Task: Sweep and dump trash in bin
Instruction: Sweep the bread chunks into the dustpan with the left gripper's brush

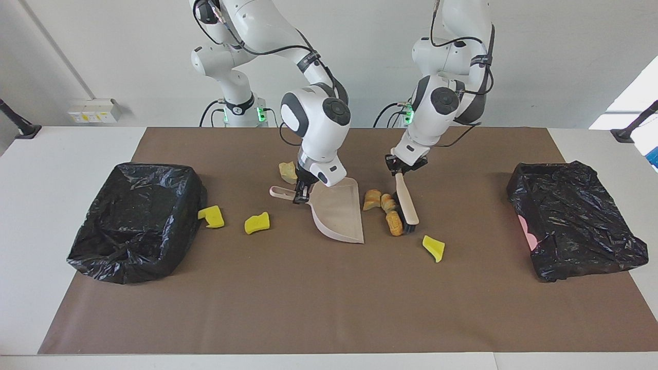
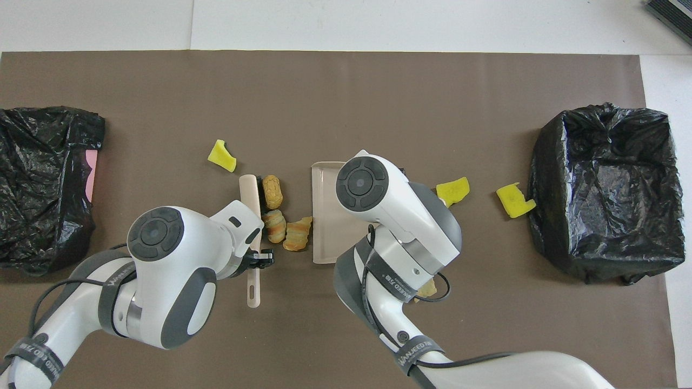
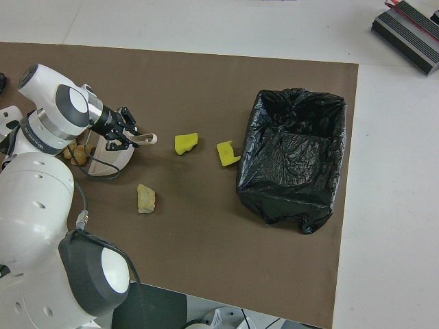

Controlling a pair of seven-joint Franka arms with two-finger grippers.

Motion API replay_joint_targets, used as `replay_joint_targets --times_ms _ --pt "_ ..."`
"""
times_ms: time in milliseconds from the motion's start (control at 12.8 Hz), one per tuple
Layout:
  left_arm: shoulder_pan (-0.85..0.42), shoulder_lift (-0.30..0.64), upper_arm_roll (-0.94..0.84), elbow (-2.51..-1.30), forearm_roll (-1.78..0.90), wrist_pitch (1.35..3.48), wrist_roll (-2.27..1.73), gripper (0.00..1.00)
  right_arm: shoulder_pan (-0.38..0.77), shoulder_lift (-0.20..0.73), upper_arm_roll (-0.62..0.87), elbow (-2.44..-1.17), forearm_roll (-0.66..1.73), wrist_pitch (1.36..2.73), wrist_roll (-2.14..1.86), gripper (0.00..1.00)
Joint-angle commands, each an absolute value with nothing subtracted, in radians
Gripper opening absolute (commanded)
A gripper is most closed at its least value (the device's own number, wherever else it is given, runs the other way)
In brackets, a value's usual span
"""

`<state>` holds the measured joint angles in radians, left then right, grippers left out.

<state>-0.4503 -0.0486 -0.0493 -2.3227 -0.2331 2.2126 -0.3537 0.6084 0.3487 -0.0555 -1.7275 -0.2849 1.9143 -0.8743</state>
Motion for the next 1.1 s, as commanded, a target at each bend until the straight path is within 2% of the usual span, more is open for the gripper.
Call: replay_joint_targets --times_ms 0,235,549,705,862,1019 --pt "-0.534 -0.049 -0.034 -2.307 -0.265 2.24 -0.394 0.0 0.603 0.344 -0.049 -1.744 -0.268 1.936 -0.91 0.0" --pt "-0.59 -0.029 -0.035 -2.275 -0.317 2.269 -0.4 0.0 0.604 0.344 -0.049 -1.746 -0.268 1.934 -0.908 0.0" --pt "-0.597 -0.008 -0.04 -2.226 -0.334 2.266 -0.394 0.0 0.603 0.344 -0.049 -1.746 -0.268 1.934 -0.908 0.0" --pt "-0.586 -0.032 -0.037 -2.203 -0.334 2.241 -0.391 0.0 0.603 0.344 -0.051 -1.746 -0.267 1.936 -0.907 0.0" --pt "-0.548 -0.077 -0.023 -2.148 -0.334 2.124 -0.376 0.0 0.603 0.344 -0.049 -1.746 -0.267 1.936 -0.907 0.0" --pt "-0.477 -0.078 -0.025 -2.054 -0.327 1.975 -0.353 0.0 0.601 0.344 -0.049 -1.747 -0.267 1.936 -0.905 0.0"
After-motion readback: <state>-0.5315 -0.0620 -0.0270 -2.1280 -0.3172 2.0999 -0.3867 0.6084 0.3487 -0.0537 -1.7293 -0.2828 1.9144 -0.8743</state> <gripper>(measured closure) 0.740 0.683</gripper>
